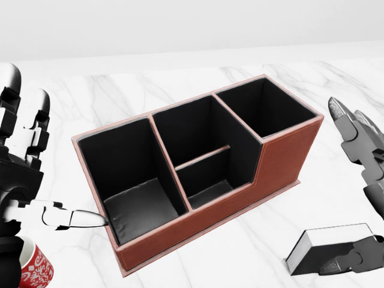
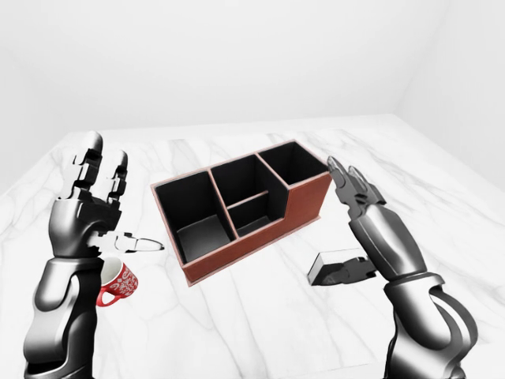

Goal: Pick up the book and place it in the left compartment of the caddy.

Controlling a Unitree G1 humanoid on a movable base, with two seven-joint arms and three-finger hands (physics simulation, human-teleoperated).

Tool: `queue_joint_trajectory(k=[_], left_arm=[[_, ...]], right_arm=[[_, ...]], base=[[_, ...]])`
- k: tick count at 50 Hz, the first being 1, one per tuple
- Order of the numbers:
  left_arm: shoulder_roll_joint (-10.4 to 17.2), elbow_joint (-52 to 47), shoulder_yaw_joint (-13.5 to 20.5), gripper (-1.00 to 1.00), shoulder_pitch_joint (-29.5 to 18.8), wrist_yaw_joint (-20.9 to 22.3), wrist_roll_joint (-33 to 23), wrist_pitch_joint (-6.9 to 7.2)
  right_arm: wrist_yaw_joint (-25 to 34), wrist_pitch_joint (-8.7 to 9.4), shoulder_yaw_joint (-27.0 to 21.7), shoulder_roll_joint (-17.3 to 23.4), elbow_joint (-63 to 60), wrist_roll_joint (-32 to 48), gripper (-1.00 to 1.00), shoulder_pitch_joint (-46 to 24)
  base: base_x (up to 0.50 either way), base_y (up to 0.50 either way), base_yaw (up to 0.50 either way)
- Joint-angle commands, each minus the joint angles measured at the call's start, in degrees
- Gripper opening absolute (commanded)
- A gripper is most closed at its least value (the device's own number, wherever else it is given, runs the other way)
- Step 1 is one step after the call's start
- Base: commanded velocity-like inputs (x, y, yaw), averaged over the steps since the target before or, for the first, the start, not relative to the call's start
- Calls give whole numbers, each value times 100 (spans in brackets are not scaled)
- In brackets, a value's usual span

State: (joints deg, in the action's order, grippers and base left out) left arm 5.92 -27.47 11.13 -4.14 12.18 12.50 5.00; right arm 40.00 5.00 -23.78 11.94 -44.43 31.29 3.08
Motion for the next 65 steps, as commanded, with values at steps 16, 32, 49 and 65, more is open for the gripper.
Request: queue_joint_trajectory(k=[16,32,49,65], left_arm=[[40,-47,220,100,135,38,63,0],[67,137,309,100,154,30,94,0],[101,256,403,100,179,-7,121,0],[104,221,454,100,220,6,139,0]], right_arm=[[0,0,164,289,1726,2102,100,-34],[0,-692,535,460,2368,3244,100,-331],[0,-935,906,686,3251,3649,100,-849],[0,-1000,991,620,3709,3906,100,-557]], base=[[0,0,0],[0,0,0],[0,0,0],[0,0,0]])
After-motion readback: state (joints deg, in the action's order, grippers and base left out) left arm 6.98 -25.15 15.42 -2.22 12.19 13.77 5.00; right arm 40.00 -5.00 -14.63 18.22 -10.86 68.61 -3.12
